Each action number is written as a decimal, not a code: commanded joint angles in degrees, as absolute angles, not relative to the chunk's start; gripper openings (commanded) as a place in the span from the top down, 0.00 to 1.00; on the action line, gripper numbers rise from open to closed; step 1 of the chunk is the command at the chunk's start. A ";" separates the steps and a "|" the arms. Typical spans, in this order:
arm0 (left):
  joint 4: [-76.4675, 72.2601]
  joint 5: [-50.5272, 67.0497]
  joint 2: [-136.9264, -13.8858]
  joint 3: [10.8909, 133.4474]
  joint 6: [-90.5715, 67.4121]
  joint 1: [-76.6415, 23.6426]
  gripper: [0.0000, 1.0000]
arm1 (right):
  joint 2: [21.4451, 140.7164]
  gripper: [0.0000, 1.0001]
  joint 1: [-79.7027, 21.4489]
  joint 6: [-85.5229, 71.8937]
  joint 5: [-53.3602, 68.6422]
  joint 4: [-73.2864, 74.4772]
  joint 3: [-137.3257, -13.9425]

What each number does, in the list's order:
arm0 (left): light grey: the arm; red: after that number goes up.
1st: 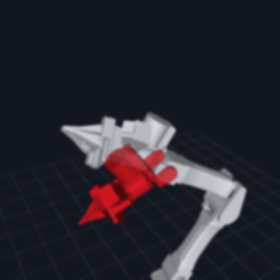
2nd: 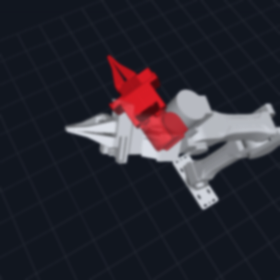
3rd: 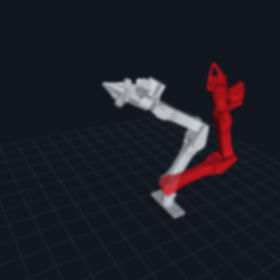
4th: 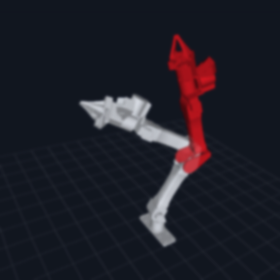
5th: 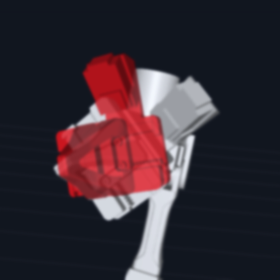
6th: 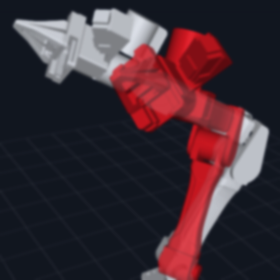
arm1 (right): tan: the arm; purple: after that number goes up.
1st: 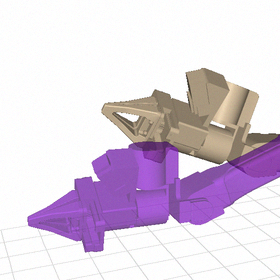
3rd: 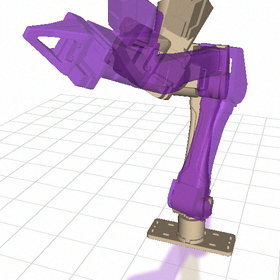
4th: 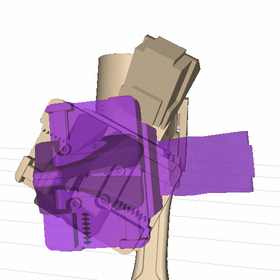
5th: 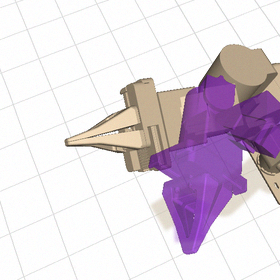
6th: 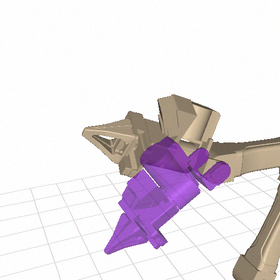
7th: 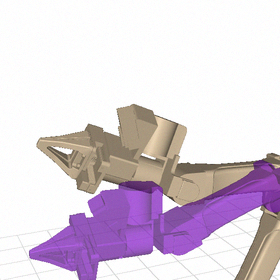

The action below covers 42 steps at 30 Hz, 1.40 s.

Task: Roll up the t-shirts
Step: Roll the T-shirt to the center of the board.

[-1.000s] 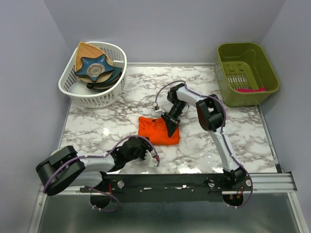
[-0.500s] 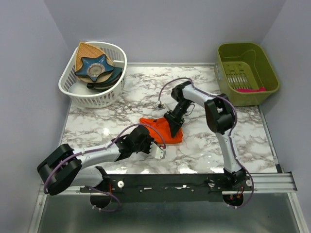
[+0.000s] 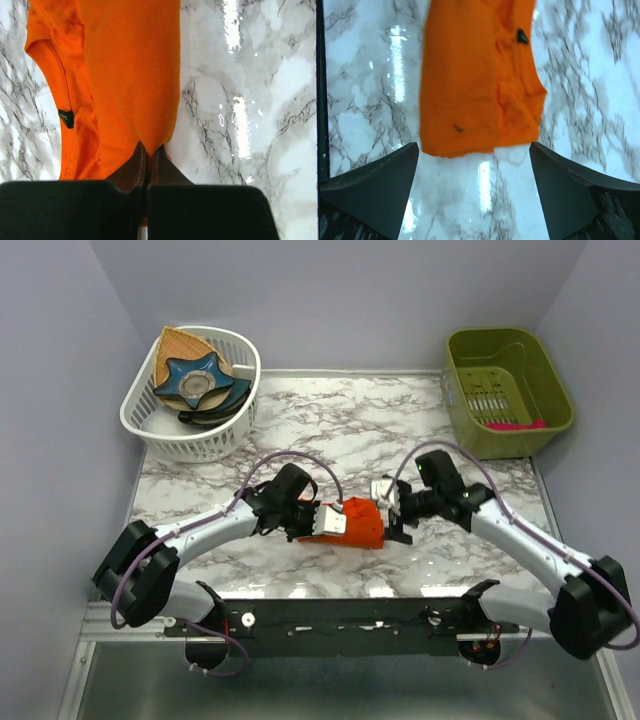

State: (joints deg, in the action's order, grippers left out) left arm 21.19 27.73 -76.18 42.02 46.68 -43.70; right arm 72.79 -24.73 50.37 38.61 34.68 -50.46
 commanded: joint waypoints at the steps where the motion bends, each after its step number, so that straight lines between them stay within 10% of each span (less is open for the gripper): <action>1: 26.80 37.88 -80.33 46.75 41.14 -40.17 1.00 | 62.60 0.00 -33.90 58.09 30.42 11.36 -36.40; 20: 25.31 42.97 -83.41 48.60 35.86 -35.16 1.00 | 75.05 0.02 -45.26 55.72 23.47 5.62 -33.65; 28: 28.63 46.05 -84.99 50.36 36.56 -32.70 1.00 | 78.49 0.84 -45.26 52.74 24.17 12.82 -40.07; 42: 58.45 64.51 -96.67 66.01 36.56 -26.20 1.00 | 97.72 0.92 -35.60 62.38 47.71 62.12 -65.37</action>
